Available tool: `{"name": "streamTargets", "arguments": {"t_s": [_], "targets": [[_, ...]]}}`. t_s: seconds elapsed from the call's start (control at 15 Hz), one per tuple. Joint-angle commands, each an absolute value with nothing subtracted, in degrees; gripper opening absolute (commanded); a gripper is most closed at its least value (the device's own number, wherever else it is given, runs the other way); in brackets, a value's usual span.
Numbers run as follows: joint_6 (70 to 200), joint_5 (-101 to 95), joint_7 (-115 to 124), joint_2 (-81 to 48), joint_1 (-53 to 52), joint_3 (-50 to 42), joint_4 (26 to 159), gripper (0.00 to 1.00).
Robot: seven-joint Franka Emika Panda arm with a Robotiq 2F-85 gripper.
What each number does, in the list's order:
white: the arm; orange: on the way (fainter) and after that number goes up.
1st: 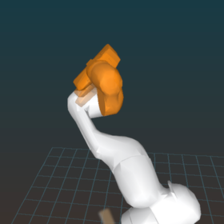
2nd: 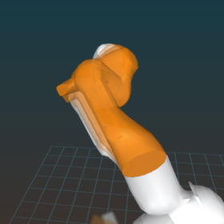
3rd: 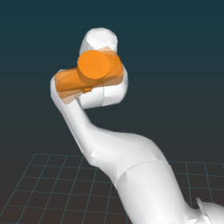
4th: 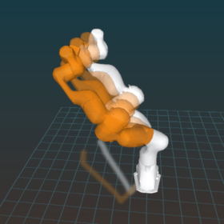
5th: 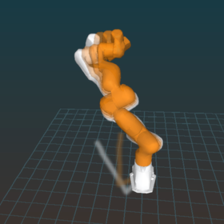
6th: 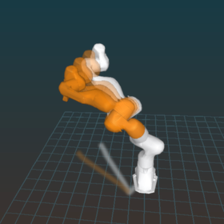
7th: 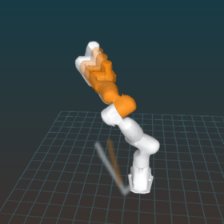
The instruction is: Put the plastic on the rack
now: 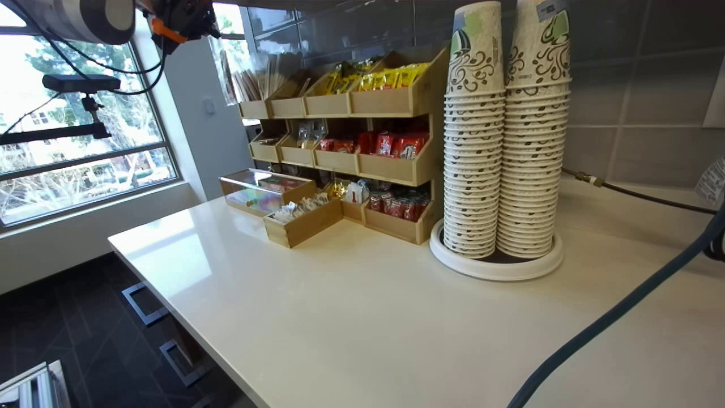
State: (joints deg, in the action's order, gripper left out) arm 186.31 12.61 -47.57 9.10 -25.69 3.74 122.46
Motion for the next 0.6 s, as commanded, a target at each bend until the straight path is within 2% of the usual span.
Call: {"name": "streamTargets", "arguments": {"t_s": [0.0,0.2,0.27,0.33,0.53], "targets": [[192.4,12.8,-47.0,6.9,-24.8,3.9,121.7,0.00],[196.4,13.1,-46.9,5.3,-24.7,4.2,121.2,0.00],[197.1,5.1,-38.7,5.0,-19.7,7.6,121.4,0.00],[198.1,11.8,-45.3,4.3,-23.7,4.9,121.0,0.00],[201.1,12.0,-44.6,2.8,-22.8,5.4,120.5,0.00]]}}
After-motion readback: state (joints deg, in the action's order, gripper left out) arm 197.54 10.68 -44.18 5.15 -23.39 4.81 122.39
